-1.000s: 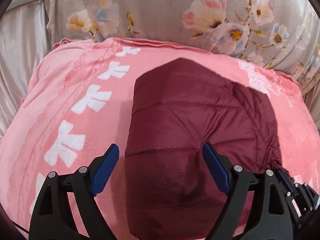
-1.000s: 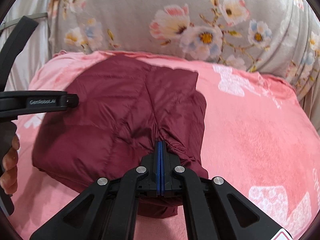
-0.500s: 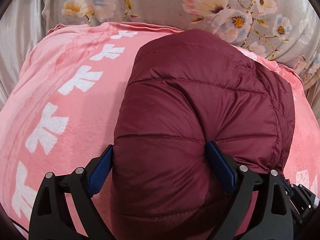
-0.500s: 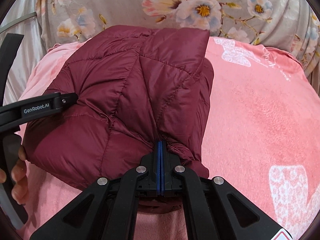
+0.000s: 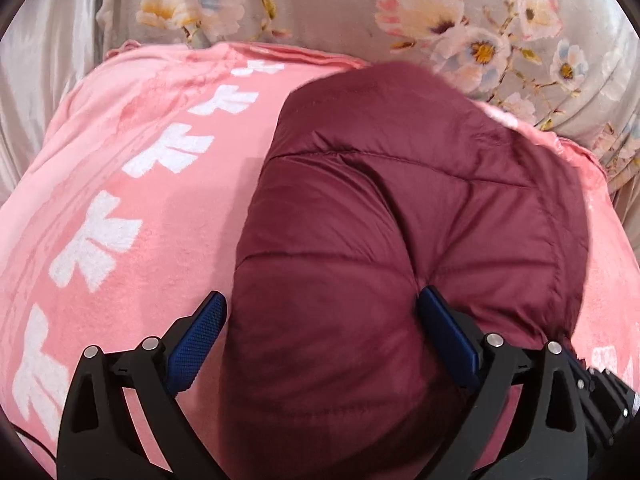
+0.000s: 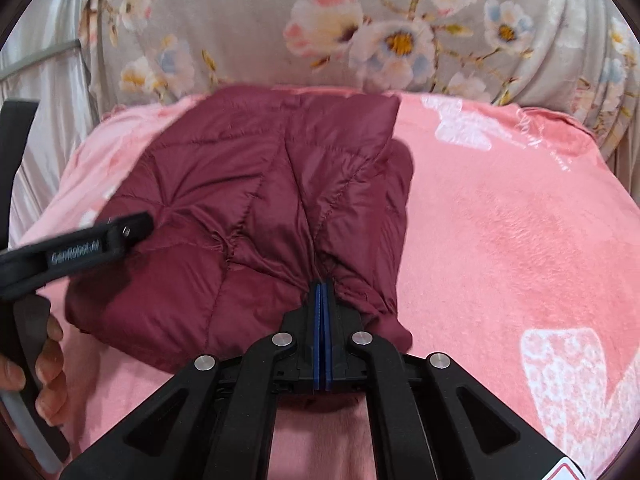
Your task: Fold large clothes
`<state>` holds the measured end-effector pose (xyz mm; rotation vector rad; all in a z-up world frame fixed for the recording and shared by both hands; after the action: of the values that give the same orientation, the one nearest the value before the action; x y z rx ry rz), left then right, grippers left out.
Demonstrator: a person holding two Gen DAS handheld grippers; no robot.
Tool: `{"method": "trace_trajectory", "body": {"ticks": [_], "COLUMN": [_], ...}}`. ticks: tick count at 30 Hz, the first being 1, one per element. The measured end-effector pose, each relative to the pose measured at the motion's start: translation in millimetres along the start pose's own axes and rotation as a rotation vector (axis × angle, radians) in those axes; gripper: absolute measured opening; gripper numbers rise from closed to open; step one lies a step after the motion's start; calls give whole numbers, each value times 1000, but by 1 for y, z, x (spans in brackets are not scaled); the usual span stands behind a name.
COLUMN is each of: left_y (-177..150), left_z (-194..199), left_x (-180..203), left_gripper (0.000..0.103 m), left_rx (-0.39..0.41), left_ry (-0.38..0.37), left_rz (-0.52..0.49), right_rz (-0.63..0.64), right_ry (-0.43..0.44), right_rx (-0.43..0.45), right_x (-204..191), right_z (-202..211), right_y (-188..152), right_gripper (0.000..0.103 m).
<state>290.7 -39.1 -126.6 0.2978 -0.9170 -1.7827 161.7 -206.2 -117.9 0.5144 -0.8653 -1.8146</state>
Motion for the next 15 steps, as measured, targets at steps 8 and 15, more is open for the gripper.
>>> {"method": "trace_trajectory", "body": {"ticks": [8, 15], "left_y": [-24, -19], "left_z": [58, 69], "left_x": [17, 12], "left_gripper": [94, 94], "left_rx": [159, 147], "left_ry": [74, 102], "left_rz": [-114, -92], "right_rz": [-35, -20], "right_ry": [-5, -5], "right_rx": [56, 90], "right_x": [8, 5], "right_z": [25, 31], "right_y": [-6, 25], "right_gripper": [3, 5]}}
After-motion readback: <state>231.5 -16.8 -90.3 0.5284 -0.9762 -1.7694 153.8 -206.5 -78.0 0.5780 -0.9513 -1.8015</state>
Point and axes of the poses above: each gripper's, at about its wrist camera, not at the fingertips, and z roughly against the way its jaws point, x to its right, y to its top, the point moved 5 cm from there along -z, roughly the way its jaws point, and after that the axes turned 11 degrees about -y, right-handed, at the moved point
